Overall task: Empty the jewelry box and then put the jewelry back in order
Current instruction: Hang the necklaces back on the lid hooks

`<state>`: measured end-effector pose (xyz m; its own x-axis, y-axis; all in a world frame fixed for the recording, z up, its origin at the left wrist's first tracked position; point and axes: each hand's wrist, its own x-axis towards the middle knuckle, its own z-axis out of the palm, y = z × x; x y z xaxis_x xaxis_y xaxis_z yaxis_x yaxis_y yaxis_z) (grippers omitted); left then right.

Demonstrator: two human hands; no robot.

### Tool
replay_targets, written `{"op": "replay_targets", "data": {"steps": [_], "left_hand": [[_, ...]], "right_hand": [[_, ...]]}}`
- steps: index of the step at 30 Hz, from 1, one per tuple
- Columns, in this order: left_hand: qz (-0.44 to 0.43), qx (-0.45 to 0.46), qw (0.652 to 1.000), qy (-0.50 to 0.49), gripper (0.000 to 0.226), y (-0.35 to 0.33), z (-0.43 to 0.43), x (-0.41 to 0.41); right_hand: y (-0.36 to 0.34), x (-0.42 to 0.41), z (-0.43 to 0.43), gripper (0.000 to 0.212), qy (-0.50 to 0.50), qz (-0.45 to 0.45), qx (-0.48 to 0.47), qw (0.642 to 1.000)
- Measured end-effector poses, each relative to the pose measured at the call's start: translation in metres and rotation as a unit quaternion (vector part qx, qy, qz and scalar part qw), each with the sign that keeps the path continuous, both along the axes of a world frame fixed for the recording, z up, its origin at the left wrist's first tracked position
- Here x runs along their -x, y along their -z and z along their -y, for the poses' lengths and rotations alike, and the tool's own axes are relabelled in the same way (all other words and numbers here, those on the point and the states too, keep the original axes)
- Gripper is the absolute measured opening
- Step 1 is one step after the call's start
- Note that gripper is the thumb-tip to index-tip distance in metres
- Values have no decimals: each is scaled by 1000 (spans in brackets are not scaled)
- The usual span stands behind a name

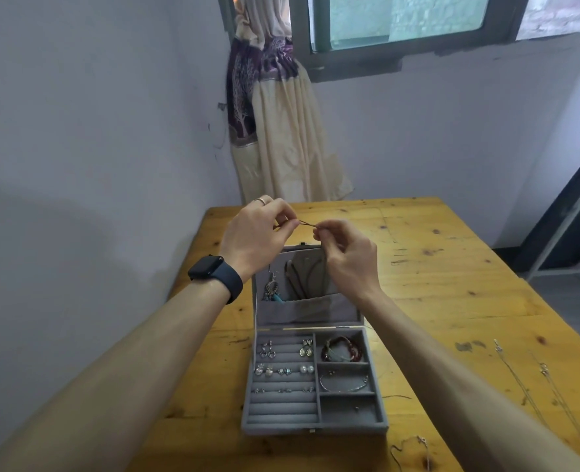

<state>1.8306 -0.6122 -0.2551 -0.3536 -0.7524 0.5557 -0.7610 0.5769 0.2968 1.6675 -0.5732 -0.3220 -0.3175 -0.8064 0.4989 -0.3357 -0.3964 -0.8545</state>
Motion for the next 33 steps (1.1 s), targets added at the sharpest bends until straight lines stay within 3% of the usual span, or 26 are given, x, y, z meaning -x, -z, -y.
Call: {"op": "replay_targets", "data": {"steps": [7, 14, 16, 18, 20, 23, 28, 33], "left_hand": [[-43, 43, 998, 11, 11, -14, -10, 5], [-63, 57, 996, 9, 9, -17, -14, 7], [-51, 34, 998, 15, 8, -16, -14, 4], [-7, -15, 1000, 26, 6, -12, -15, 3], [62, -58, 996, 23, 5, -6, -16, 2], [147, -69, 987, 11, 10, 5, -19, 4], [214, -36, 976, 22, 17, 18, -17, 13], [207, -42, 977, 24, 16, 25, -14, 13]], "right_hand": [[-17, 10, 6, 11, -52, 99, -38, 993], [-23, 5, 3, 12, -102, 129, -60, 985], [-19, 6, 2, 10, -73, 54, -89, 992], [-8, 8, -1, 10, -35, -81, -119, 989], [7, 10, -6, 14, -30, -181, -143, 973], [24, 10, -11, 19, -36, -263, -190, 945], [38, 5, -14, 25, -30, -337, -223, 914], [48, 8, -19, 20, -59, -300, -209, 929]]}}
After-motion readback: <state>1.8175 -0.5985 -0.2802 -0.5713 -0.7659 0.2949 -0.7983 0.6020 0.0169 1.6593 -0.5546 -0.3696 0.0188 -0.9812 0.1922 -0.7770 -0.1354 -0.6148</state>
